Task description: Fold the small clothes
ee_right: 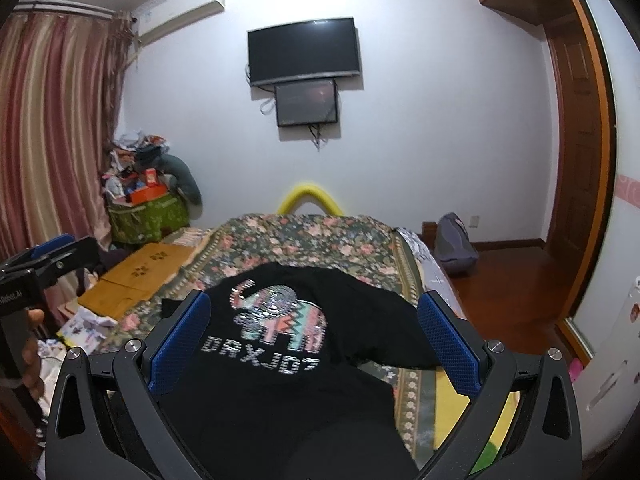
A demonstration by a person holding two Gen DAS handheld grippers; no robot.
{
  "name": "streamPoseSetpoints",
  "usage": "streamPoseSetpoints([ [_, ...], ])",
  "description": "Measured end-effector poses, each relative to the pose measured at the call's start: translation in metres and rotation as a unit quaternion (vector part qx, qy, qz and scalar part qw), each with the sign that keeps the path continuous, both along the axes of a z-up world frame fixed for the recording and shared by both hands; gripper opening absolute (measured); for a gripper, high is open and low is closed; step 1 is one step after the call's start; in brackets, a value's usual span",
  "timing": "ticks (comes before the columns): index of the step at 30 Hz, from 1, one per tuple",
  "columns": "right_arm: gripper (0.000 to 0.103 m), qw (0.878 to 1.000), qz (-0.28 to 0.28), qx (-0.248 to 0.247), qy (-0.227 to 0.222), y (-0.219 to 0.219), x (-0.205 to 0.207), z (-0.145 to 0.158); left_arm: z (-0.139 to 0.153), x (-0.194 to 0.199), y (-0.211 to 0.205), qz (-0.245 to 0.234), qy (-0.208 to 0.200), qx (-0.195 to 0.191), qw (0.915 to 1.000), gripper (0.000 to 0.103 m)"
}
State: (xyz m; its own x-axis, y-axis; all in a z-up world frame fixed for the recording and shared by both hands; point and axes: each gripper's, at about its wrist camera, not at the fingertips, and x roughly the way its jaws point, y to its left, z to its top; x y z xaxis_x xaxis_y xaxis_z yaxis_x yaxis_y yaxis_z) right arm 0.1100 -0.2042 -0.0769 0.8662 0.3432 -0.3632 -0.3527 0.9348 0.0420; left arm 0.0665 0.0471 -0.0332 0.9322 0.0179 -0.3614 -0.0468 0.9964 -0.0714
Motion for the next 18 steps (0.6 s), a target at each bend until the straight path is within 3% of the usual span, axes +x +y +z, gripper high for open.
streamPoseSetpoints([
  [5,0.103,0.999,-0.026,-0.028,0.026,-0.007,0.038,-0.022,-0.032,0.038,0.035,0.033,0.042,-0.002,0.9986,0.103],
  [12,0.103,0.992,-0.068,-0.033,0.105,-0.032,0.093,-0.065,-0.089,0.084,0.105,0.085,0.105,-0.026,0.9904,0.103],
  [18,0.102,0.982,-0.099,-0.045,0.151,-0.055,0.126,-0.097,-0.148,0.122,0.158,0.139,0.189,-0.023,0.9719,0.103],
])
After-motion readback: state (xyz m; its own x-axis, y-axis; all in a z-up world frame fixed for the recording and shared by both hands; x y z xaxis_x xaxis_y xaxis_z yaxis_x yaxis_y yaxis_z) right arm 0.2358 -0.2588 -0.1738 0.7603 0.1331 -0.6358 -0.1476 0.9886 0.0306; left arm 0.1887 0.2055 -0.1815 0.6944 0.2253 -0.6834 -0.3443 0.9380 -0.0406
